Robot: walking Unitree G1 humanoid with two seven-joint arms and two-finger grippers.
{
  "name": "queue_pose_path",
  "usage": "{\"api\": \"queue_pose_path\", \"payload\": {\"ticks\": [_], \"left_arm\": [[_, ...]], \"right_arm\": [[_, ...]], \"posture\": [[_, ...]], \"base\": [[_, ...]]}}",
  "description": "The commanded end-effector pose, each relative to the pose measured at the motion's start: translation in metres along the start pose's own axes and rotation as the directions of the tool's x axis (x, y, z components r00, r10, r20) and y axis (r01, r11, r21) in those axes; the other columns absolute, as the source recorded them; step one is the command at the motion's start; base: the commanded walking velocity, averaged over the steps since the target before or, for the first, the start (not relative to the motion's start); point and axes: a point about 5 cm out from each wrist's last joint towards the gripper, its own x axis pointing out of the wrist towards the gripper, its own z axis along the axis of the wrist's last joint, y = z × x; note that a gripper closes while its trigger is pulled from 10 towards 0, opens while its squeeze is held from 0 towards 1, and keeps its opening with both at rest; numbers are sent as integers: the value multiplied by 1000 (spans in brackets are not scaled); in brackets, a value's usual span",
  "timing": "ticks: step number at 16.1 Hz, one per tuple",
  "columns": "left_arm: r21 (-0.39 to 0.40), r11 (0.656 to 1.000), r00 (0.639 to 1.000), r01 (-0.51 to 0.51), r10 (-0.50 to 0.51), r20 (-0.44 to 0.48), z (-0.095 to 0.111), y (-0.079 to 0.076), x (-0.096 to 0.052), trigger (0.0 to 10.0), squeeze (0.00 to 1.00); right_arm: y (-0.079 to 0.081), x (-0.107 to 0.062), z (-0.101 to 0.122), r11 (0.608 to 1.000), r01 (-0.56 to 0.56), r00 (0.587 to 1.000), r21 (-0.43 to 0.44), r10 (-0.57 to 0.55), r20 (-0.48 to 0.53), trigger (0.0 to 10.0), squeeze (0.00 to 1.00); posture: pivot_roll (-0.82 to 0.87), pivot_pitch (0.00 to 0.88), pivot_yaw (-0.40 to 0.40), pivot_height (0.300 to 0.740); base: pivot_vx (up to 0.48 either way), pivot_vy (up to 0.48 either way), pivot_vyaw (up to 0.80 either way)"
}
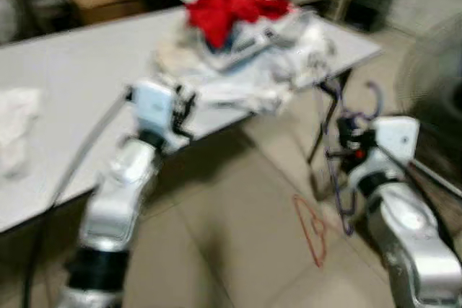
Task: Hang hanger
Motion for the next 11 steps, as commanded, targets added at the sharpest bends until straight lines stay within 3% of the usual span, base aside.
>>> {"api": "queue_pose_path", "payload": {"ticks": [1,2,4,6,8,9,11], "left_arm": [[5,1000,1000,-23,23,-6,2,-1,-2,10000,0],[-12,999,999,-40,40,-14,3,-8,-1,10000,0],[-12,997,996,-82,81,-25,2,-15,6,10000,0],[-4,997,996,-80,80,-30,1,-17,5,10000,0],[-6,996,996,-85,84,-34,1,-16,5,10000,0],[-10,995,995,-95,94,-34,2,-15,5,10000,0],[-14,994,994,-109,109,-31,3,-16,6,10000,0]], "right_arm": [[1,2,5,1000,-13,1000,13,13,-17,10000,0],[2,5,10,1000,-11,999,6,11,-39,10000,0],[1,8,10,994,51,994,-96,-61,-96,10000,0],[-2,7,7,986,82,994,-148,-92,-58,10000,0],[-9,5,9,978,162,986,-130,-164,-10,10000,0],[-10,6,12,991,128,992,-37,-129,-9,10000,0],[-4,2,25,1000,-8,998,14,7,63,10000,0]], "posture": [[31,0,-11,740],[26,0,-9,740],[11,0,-3,740],[3,0,-1,740],[-2,0,-6,740],[-3,0,-6,740],[-13,0,-6,740]], "base": [[0,0,0],[0,0,0],[272,0,0],[274,0,0],[276,0,0],[274,0,0],[272,0,0]]}}
